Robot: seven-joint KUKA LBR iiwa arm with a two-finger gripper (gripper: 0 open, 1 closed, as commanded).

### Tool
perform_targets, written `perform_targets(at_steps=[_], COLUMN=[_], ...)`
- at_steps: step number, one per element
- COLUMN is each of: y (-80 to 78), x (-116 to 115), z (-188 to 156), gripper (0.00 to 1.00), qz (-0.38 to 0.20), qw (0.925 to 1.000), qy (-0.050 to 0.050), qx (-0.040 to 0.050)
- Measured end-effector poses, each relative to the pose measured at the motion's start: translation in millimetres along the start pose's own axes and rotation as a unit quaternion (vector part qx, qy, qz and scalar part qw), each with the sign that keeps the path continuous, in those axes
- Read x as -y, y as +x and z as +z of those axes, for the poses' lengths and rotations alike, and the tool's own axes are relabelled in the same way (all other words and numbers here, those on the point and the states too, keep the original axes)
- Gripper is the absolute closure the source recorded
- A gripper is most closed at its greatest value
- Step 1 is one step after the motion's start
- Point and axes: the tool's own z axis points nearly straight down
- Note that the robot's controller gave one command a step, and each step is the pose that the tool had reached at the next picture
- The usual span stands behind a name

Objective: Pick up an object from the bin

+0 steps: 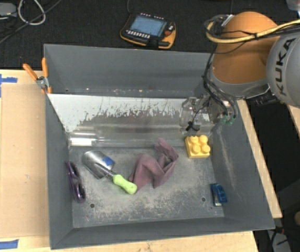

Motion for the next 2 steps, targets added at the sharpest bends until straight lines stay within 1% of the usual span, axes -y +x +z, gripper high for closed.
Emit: perform_targets(at_steps=[1, 2], y=[7.8, 76.5], x=[28.0, -0.1], z=[10.1, 91.0], gripper=[1.00, 1.00], qz=[-0.009, -0.082], qw=[1.0000, 0.9966], qy=[-0.002, -0.004], qx=[0.0013, -0.0037])
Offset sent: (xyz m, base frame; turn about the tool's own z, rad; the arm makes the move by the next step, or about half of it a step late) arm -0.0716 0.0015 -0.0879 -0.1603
